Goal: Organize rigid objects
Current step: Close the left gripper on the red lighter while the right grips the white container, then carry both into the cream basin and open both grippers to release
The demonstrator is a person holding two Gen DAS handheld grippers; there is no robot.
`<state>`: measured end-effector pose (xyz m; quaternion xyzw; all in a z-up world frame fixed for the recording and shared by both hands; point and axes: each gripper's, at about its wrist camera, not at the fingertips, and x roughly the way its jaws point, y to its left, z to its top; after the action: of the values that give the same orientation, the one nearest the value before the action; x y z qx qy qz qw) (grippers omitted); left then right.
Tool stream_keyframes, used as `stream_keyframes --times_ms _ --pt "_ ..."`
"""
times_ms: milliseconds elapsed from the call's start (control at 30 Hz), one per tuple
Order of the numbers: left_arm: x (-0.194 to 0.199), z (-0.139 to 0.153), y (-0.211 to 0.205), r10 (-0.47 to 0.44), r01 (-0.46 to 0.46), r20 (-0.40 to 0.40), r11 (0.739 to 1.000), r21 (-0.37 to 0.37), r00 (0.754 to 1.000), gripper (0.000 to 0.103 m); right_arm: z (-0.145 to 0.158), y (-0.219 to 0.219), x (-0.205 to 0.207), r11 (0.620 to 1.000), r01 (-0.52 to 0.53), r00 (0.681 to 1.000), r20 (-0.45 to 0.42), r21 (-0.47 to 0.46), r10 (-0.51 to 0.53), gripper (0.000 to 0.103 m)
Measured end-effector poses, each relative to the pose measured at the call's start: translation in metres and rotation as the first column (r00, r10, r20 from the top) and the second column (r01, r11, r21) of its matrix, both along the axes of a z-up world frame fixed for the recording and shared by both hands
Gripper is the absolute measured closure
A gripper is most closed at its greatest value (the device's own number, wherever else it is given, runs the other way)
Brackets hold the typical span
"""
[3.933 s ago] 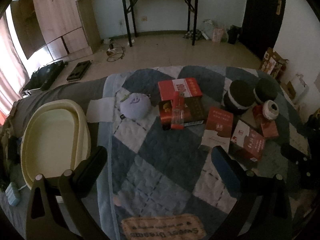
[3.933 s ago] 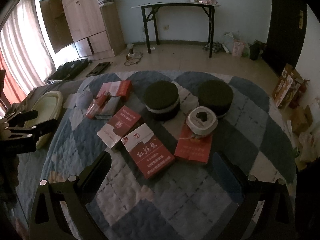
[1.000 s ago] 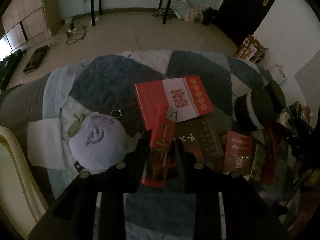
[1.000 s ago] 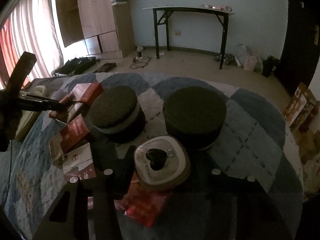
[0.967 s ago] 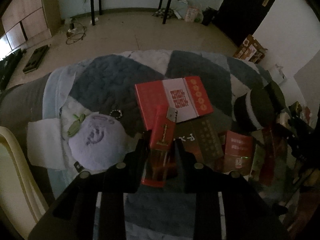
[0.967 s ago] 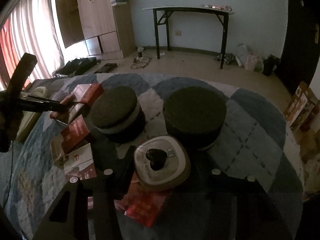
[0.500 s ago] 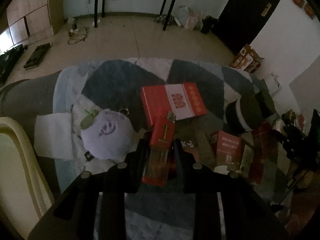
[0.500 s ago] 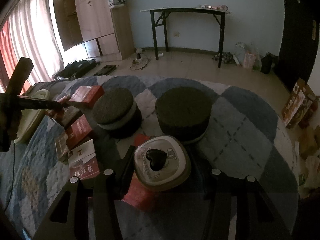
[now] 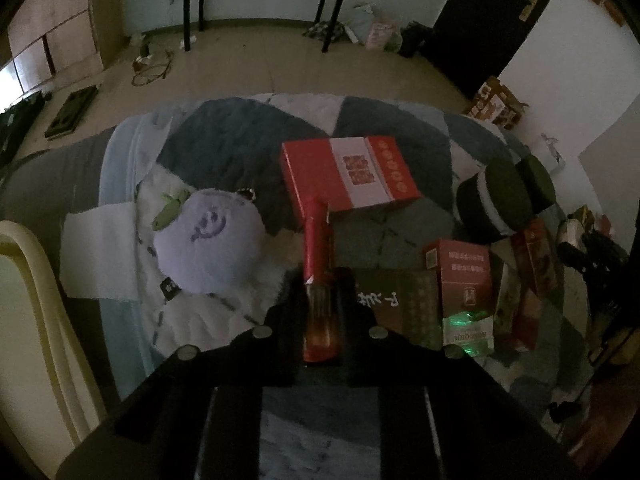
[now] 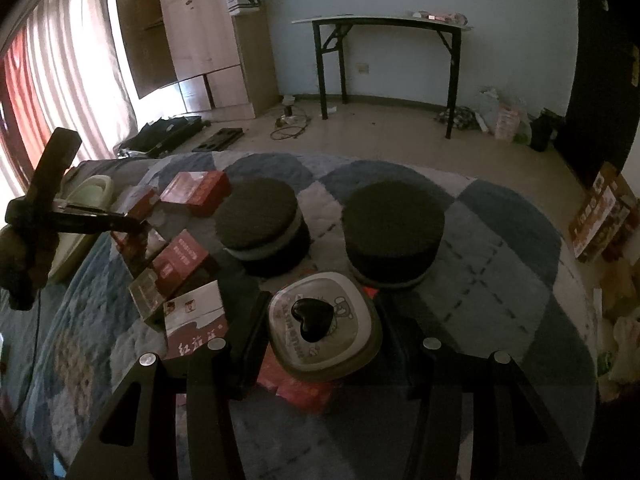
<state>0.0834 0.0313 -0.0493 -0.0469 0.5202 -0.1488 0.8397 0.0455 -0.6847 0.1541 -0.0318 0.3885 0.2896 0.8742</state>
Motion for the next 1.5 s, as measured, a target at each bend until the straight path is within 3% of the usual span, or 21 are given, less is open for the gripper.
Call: stream_keyframes --times_ms 100,800,1133,1300,1367,1500 --pt "0.000 0.001 0.001 0.003 -0.003 0.008 1.000 0.006 1.000 0.092 -0.002 0.000 0.000 1.000 0.003 1.000 -0.009 -0.002 -0.003 0.053" --pt "-0.008 0.005 0.003 -0.035 0.036 0.022 0.998 -0.043 0.999 0.092 -0.007 0.003 0.000 1.000 0.002 1.000 -0.030 -0.007 -0.002 0.052" --pt "-0.016 0.023 0.016 -0.011 0.016 0.077 0.998 -0.053 0.997 0.092 -0.008 0.006 -0.002 1.000 -0.019 0.999 -0.026 -0.013 0.019 0.053" --pt "-0.030 0.047 0.048 0.042 -0.036 0.108 0.998 -0.059 0.993 0.092 0.015 0.016 -0.015 0.998 -0.067 0.997 0.036 -0.009 0.068 0.053" --pt "-0.036 0.058 0.068 0.071 -0.065 0.125 0.996 -0.057 0.990 0.092 0.038 0.038 -0.026 0.991 -0.134 0.986 0.098 -0.008 0.134 0.053" --pt "-0.050 0.081 0.131 0.203 -0.197 0.176 0.979 -0.047 0.963 0.092 0.075 0.102 -0.039 0.963 -0.266 0.958 0.121 0.049 0.259 0.053"
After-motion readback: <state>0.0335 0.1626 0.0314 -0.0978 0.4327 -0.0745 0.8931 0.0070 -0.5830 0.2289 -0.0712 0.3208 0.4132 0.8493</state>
